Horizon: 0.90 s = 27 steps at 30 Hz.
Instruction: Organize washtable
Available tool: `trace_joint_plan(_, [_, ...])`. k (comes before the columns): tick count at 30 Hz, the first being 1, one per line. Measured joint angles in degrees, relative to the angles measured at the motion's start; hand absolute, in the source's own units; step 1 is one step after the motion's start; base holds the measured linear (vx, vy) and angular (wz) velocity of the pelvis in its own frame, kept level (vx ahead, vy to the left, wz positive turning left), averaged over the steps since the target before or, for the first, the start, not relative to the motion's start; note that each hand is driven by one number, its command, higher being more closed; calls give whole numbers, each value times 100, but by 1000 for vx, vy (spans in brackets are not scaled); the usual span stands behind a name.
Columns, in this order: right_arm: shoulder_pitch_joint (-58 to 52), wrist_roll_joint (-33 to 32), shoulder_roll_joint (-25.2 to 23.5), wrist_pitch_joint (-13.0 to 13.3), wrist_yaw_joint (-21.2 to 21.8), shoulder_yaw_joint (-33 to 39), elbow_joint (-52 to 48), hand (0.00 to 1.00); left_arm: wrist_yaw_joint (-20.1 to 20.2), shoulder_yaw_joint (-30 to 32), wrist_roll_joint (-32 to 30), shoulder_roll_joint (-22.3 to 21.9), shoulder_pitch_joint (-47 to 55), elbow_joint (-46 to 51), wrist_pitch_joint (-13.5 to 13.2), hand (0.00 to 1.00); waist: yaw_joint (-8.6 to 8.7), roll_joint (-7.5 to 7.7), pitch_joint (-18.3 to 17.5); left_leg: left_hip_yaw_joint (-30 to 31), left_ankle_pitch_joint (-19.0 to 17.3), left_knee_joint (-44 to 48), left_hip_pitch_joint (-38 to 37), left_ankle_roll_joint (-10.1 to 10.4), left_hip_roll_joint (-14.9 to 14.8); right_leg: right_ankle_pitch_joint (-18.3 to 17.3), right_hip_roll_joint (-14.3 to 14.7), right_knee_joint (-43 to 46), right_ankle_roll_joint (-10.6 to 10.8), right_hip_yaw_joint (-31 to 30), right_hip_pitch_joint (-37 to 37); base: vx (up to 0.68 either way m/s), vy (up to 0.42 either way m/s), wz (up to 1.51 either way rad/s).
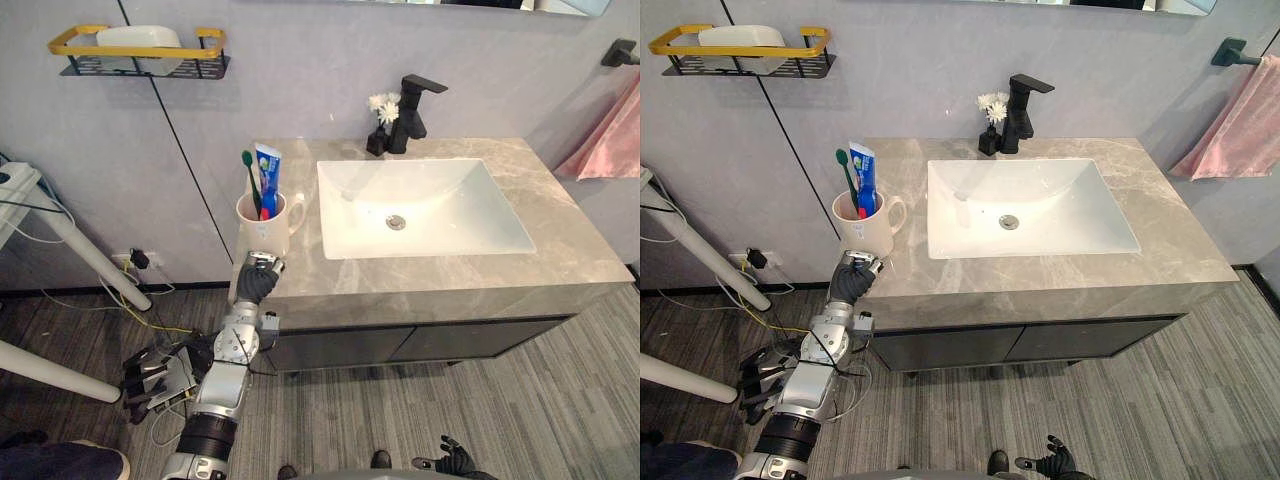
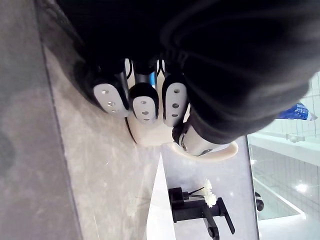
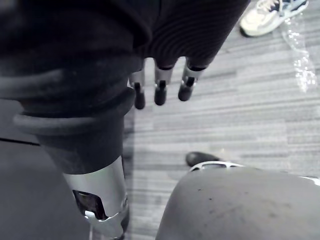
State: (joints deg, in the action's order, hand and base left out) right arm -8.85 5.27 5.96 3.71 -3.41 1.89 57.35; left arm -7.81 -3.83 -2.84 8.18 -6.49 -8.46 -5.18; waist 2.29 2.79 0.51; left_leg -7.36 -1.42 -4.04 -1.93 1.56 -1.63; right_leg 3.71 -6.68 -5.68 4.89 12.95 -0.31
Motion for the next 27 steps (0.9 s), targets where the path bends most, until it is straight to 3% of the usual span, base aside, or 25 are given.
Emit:
trace_joint_plan(3, [-10,15,12,-3,16,-20,-21,0,-14,3,12,7,-144,-80,84,100,-3,1,0,-1,1,0,-2,0,24,1,0,0,-1,-1,1,0,0,0])
trace_joint_plan(11, [-37,101,11,-5,54,-14,-33,0,2,15,784,96,-373,-250,95,100,20,19,8,-51,0,-3,-20,0,28,10,0,-14,0,-48,-7,0,0,-2])
trace_joint_plan(19, [-77,112,0,-9,85,-21,-77,0,-230,20,304,230,-719,-668,92,100,25,78,49,-128,-2,4,-45,2,-13,42,9,-20,-11,-134,-25,-7,-3,-5])
trace_joint_plan(27, [-170,167,2,-1,90,-83,-271,0,-361,107,205,306,-1067,-963,95,100,23,96,128,-217,-2,13,-23,2,-32,78,33,-20,-29,-229,-99,-24,-11,-6])
